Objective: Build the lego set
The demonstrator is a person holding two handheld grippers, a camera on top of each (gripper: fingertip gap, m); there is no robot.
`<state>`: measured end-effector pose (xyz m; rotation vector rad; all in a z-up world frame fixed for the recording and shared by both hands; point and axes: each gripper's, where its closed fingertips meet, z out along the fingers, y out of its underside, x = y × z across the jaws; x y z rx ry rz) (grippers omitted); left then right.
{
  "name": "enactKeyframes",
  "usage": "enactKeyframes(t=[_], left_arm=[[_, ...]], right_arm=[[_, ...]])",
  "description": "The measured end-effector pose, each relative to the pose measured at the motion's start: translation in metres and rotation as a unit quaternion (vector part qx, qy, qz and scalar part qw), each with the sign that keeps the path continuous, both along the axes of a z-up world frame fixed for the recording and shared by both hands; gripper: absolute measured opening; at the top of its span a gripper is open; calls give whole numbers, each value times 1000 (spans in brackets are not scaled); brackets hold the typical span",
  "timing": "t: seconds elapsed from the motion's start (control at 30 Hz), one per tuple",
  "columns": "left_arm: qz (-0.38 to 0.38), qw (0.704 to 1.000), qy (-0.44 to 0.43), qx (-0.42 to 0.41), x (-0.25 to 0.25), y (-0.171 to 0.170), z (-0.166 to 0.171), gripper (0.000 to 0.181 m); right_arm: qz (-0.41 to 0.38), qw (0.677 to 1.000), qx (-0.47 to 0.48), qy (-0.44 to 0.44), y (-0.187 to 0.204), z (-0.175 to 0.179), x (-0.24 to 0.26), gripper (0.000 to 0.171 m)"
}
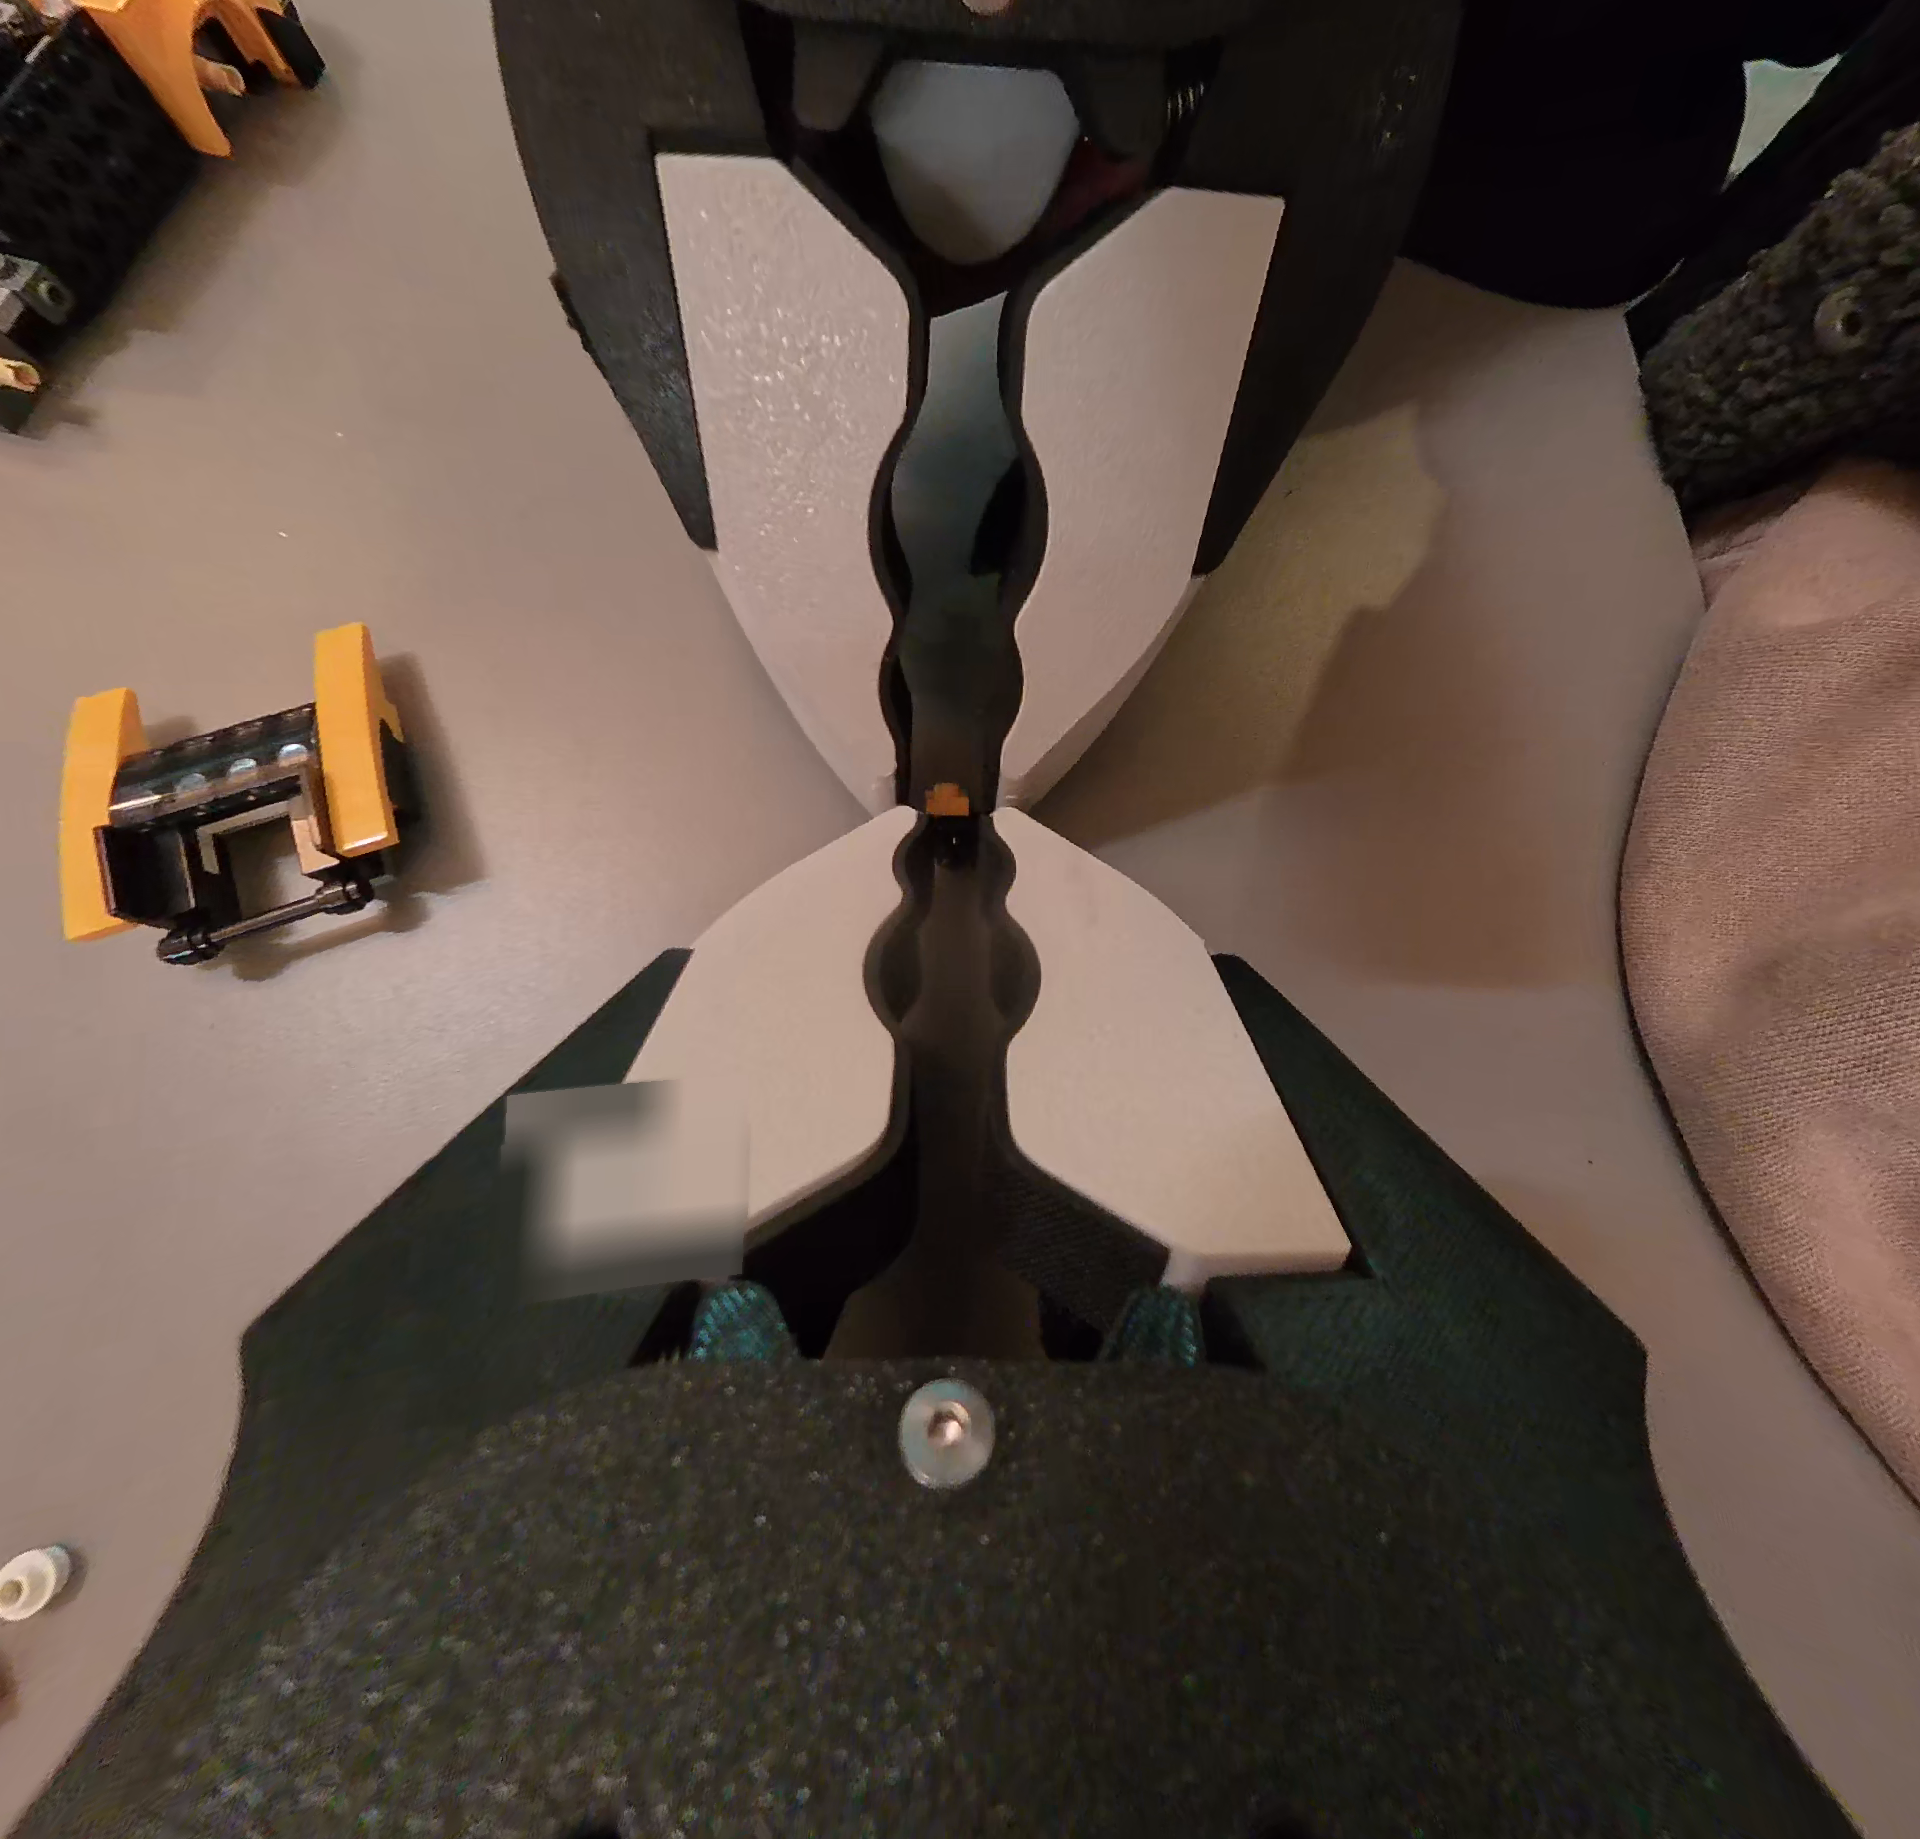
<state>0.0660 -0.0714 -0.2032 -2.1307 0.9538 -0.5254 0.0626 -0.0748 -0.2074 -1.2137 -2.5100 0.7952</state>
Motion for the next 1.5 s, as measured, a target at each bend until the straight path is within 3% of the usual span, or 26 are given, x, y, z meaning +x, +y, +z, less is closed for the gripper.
enactKeyframes(t=[0.03,0.6,1.5], left_arm=[[0,1000,0,0,0,0,0,8],[6,1000,3,-6,1,-2,1,8],[28,999,-21,-2,10,8,10,8]], right_arm=[[0,1000,0,0,0,1,1,14],[34,999,-23,-12,5,-3,10,12],[10,1000,-4,-5,10,-5,16,8]])
